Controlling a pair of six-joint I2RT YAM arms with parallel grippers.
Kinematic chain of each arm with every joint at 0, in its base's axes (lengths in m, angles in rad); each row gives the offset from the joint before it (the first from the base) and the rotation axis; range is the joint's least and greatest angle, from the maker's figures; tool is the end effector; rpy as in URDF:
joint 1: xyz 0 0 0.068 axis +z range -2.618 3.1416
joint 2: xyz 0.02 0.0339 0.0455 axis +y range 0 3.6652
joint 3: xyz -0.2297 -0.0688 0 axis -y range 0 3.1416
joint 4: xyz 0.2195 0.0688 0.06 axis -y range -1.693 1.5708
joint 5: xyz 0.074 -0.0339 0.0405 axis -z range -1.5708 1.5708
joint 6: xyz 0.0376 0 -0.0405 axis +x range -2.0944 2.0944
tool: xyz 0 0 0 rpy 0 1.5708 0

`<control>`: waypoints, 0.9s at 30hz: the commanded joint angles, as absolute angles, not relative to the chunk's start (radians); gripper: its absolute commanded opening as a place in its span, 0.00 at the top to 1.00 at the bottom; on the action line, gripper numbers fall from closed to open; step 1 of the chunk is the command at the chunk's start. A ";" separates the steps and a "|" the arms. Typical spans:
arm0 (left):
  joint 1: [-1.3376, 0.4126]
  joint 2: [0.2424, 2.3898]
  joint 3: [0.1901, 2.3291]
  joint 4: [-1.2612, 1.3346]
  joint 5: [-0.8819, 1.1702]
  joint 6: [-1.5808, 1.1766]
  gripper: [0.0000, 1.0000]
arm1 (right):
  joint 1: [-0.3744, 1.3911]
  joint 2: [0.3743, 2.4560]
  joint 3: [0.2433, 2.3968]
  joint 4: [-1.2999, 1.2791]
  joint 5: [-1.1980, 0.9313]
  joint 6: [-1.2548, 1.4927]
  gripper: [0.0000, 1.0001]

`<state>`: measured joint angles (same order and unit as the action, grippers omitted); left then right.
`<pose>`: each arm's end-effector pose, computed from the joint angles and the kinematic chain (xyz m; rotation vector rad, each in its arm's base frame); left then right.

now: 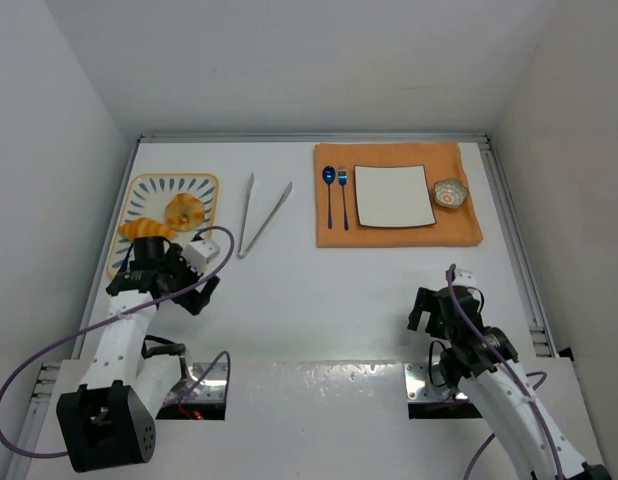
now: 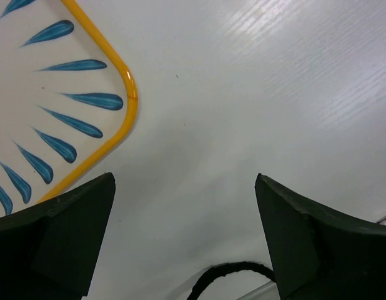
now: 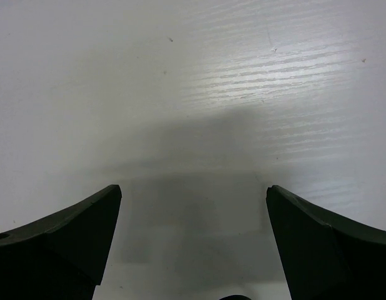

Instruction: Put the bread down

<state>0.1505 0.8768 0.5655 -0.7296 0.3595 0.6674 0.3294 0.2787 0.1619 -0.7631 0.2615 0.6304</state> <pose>0.1558 0.0103 0.1857 0.7625 2.3991 -0.1479 0.0925 0.0214 0.1257 0.4744 2.3669 0.1194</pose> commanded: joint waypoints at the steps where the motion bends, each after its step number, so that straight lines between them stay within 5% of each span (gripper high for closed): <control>1: 0.153 0.874 0.619 -0.640 0.353 0.580 0.00 | 0.330 0.307 0.173 -0.735 0.268 0.643 0.01; 7: 0.124 1.059 1.067 -0.581 0.347 0.287 0.00 | 0.327 0.370 0.233 -0.775 0.258 0.600 0.01; 12: -0.076 1.434 1.371 -0.635 0.174 0.218 0.00 | 0.330 0.458 0.273 -0.648 0.279 0.534 0.01; 17: -0.136 1.734 1.442 -0.635 0.095 0.198 0.00 | 0.330 0.610 0.351 -0.566 0.227 0.485 0.01; 27: -0.207 1.916 1.477 -0.565 0.201 0.176 0.00 | 0.328 0.827 0.402 -0.483 0.184 0.437 0.01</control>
